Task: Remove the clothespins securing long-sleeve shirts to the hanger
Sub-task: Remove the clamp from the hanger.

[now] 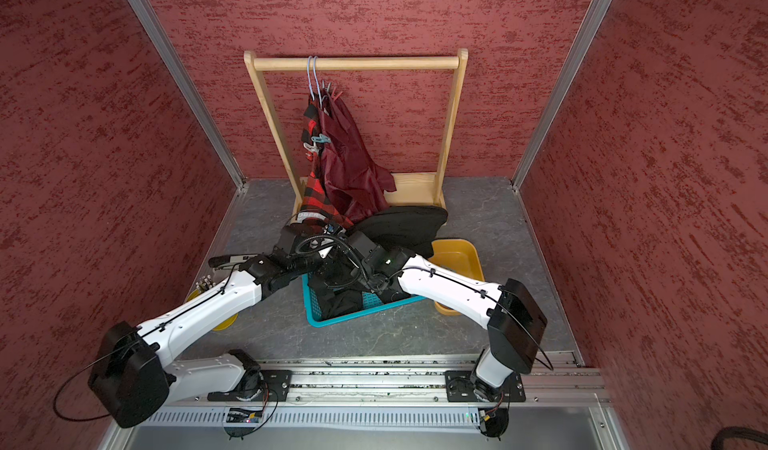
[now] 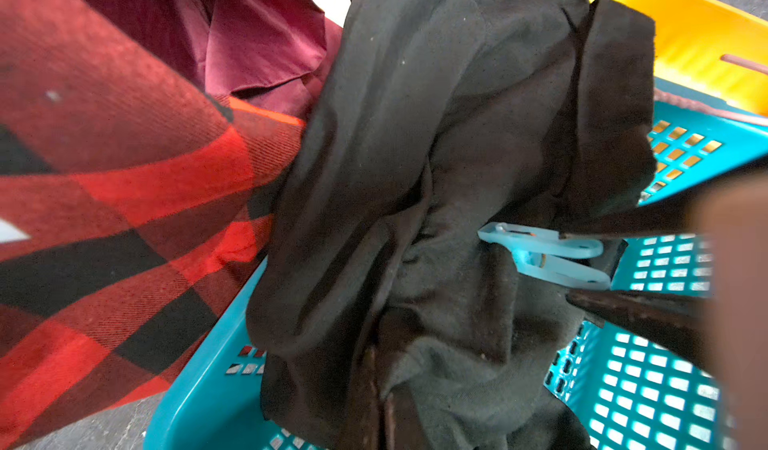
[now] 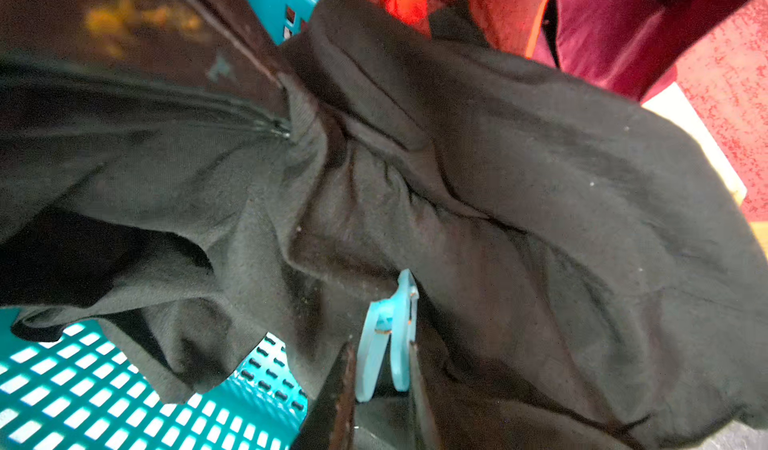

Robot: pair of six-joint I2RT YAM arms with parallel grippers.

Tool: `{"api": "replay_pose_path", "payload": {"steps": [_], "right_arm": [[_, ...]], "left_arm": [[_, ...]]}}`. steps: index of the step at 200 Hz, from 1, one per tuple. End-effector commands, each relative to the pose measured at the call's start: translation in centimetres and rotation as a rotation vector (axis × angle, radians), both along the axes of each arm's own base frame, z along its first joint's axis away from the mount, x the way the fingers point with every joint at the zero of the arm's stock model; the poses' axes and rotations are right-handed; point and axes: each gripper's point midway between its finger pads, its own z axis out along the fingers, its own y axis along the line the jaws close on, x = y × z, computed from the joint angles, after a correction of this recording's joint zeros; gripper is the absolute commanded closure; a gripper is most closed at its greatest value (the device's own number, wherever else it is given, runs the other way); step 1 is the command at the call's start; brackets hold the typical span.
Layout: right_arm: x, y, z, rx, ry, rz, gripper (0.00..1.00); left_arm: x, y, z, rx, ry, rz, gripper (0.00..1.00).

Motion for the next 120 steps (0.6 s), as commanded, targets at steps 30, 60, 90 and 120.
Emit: {"api": "replay_pose_path", "payload": {"steps": [30,60,90,120], "right_arm": [[0.9,1.2,0.8,0.027,-0.023,0.024,0.85],[0.7,1.6,1.2,0.048,-0.012,0.025,0.89],[0.5,2.0,2.0,0.087,-0.001,0.029,0.93],[0.1,2.2,2.4,0.114,0.014,0.034,0.96]], "left_arm": [[0.2,-1.4,2.0,-0.042,-0.048,-0.048,1.0],[0.3,-1.4,1.9,-0.042,-0.051,-0.047,1.0],[0.4,-1.5,1.8,-0.044,-0.051,-0.046,1.0],[0.5,-1.5,1.9,-0.045,-0.052,-0.046,1.0]]}}
